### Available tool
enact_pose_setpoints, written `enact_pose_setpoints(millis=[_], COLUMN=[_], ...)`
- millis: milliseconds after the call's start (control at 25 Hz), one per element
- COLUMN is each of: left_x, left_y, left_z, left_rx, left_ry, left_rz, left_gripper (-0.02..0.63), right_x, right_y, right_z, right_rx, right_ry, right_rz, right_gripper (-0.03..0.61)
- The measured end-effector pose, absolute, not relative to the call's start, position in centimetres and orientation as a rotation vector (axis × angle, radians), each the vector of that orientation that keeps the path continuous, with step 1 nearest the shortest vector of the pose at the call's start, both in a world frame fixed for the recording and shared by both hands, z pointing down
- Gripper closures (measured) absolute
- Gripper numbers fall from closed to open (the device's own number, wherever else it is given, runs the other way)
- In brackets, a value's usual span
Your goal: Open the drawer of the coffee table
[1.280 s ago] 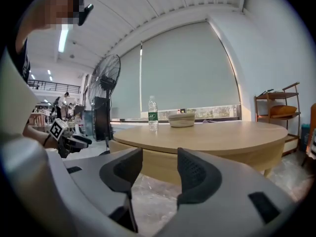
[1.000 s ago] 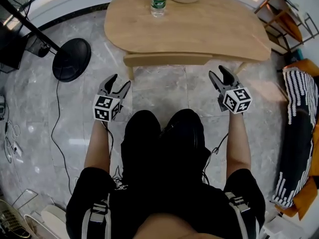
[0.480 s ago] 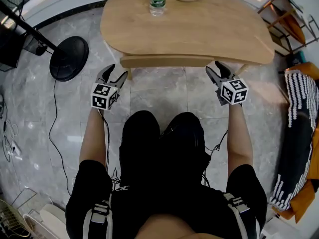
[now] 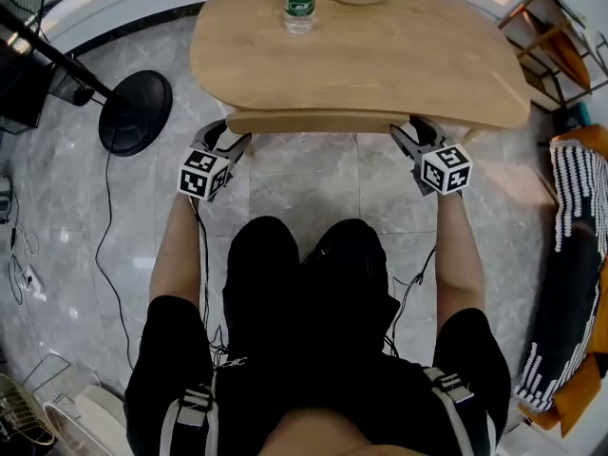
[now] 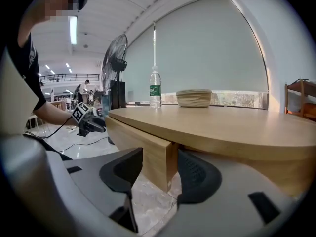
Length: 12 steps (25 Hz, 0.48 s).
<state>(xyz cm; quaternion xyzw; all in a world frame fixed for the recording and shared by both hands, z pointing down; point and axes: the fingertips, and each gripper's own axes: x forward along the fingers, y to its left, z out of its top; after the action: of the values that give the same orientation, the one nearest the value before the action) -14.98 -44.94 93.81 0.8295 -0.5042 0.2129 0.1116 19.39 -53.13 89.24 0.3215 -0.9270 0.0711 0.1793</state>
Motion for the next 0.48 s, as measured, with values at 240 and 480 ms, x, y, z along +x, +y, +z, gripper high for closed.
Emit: enact_pose_setpoints(millis=[240,480], left_x=[-15.04,-15.27], left_y=[-45.78,-45.24], left_z=[93.66,93.62], left_rx=[2.417,2.417], left_ry=[-1.478,-1.475], left_rz=[0.639,0.639], left_gripper=[0.407,0.414], right_x=[19.07,18.88], right_y=[-53.36,-52.97], right_z=[89.12,89.13], right_rx=[0.875,0.874], right_ry=[-2.657,-2.626], right_rz=[0.177,0.177], right_gripper=[0.398,0.4])
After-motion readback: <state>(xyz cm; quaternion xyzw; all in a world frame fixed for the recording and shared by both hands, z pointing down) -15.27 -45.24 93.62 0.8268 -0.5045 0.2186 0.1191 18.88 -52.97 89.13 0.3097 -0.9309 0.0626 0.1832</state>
